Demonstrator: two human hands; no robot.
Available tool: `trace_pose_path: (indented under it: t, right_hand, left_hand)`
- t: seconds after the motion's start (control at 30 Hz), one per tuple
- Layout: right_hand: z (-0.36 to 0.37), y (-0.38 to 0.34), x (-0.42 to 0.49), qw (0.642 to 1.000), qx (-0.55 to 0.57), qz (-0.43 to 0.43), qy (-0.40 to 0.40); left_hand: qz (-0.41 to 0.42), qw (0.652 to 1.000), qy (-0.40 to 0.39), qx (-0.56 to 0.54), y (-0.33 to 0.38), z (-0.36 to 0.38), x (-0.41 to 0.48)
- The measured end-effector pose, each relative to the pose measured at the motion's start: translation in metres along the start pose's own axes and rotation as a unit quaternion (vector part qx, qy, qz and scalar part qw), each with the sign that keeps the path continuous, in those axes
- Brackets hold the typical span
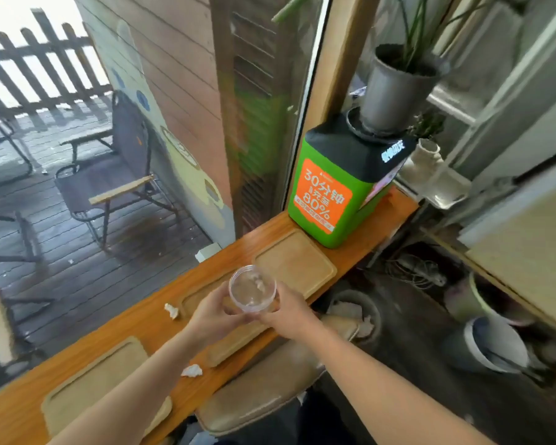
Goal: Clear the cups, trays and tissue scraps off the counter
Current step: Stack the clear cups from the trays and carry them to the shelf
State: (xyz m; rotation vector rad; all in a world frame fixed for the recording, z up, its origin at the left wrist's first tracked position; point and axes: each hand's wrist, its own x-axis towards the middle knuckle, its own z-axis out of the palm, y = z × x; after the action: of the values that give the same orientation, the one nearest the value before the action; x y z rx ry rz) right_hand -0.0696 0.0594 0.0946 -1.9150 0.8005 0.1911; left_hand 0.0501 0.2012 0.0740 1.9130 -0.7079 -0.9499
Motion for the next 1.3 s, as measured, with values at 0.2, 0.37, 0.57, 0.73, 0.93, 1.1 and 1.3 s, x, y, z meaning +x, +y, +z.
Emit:
trace_pose_path:
  t: [0.2,0.37,0.57,0.73,0.93,1.1,1.3]
  right_hand:
    - [-0.107,0.074,-0.024,0.994,0.047,0.029,0.095]
    - [-0.218,0.153,-0.050,0.985,0.039,0.046,0.162]
    - [-0.330,0.245,-0.115,0.963,0.049,0.105,0.244]
    - [-0.374,0.295,-0.162,0.933,0.097,0.133,0.320]
    - [-0.403,0.334,-0.179,0.909,0.123,0.156,0.367]
    - [-0.431,0.356,-0.164,0.908,0.142,0.158,0.360]
    - [-0.489,0.380,-0.111,0.922,0.142,0.136,0.334]
  left_hand:
    - [0.036,0.996,-0.074,0.023,0.076,0.102,0.059]
    - [0.081,0.992,-0.097,0.021,0.145,0.221,0.105]
    - [0.126,0.972,-0.184,0.079,0.224,0.360,0.140]
    - [0.144,0.946,-0.271,0.103,0.270,0.442,0.153]
    - [0.178,0.921,-0.318,0.135,0.298,0.498,0.171]
    - [0.179,0.917,-0.328,0.138,0.312,0.523,0.196]
    - [0.153,0.934,-0.303,0.113,0.327,0.543,0.254]
